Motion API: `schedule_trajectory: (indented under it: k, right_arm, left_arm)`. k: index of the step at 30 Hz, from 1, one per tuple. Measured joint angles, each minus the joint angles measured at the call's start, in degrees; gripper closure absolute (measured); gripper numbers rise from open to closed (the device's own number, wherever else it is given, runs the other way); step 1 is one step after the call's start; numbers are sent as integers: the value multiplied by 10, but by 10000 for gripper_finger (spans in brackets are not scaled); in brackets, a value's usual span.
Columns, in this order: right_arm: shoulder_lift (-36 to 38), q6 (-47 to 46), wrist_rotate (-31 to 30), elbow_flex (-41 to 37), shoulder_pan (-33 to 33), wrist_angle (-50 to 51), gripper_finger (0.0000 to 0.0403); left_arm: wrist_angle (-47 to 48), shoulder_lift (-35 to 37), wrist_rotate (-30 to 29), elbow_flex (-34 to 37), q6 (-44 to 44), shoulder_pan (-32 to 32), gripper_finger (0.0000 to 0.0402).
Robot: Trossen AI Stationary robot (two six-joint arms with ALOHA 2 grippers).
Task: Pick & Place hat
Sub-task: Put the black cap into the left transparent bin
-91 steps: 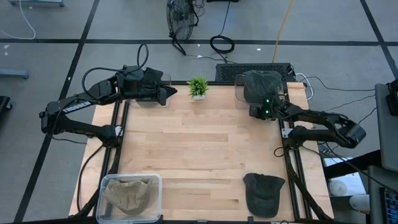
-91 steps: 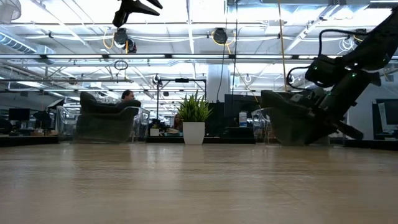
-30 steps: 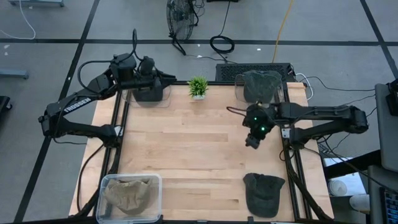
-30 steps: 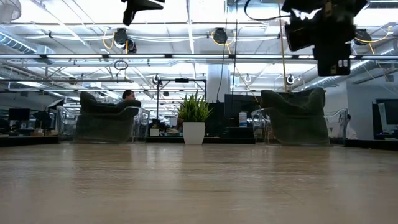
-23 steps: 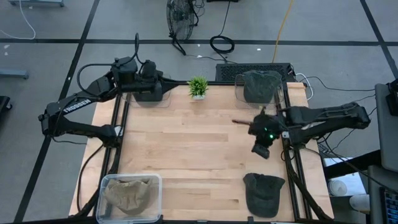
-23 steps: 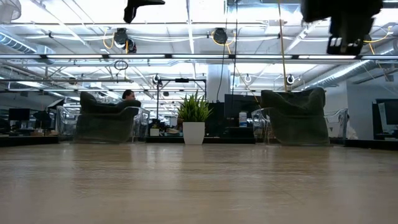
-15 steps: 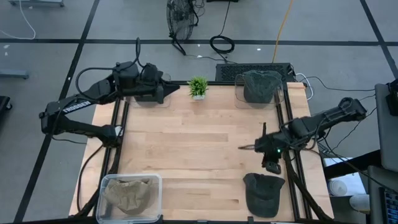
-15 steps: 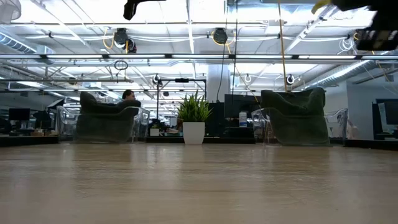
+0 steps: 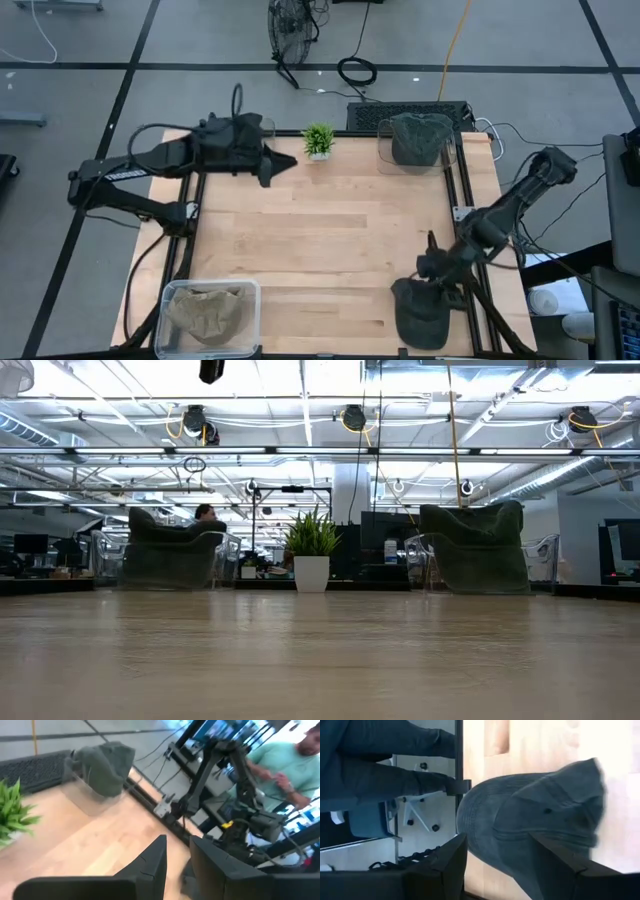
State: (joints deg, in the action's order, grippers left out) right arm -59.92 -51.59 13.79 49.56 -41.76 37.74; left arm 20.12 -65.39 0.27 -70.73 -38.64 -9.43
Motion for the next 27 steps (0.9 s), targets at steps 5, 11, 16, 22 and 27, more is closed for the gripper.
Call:
schedule_trajectory:
  k: [5, 11, 16, 22, 27]
  right_arm:
    - [-49, -22, -5, -21, -57, -34, 210]
    - [-95, -33, -36, -34, -106, -97, 214]
    - [-120, -37, -78, -36, -124, -99, 215]
    - [-148, -33, -110, -36, -136, -103, 216]
    - [-175, -35, -110, -36, -147, -116, 216]
  left_arm:
    - [4, -15, -30, -1, -3, 32, 309]
    - [30, -44, -53, 1, -9, 58, 309]
    - [37, -78, -53, 1, -29, 74, 309]
    - [18, -108, -45, 0, -60, 86, 309]
    - [22, -119, -24, 0, -67, 95, 309]
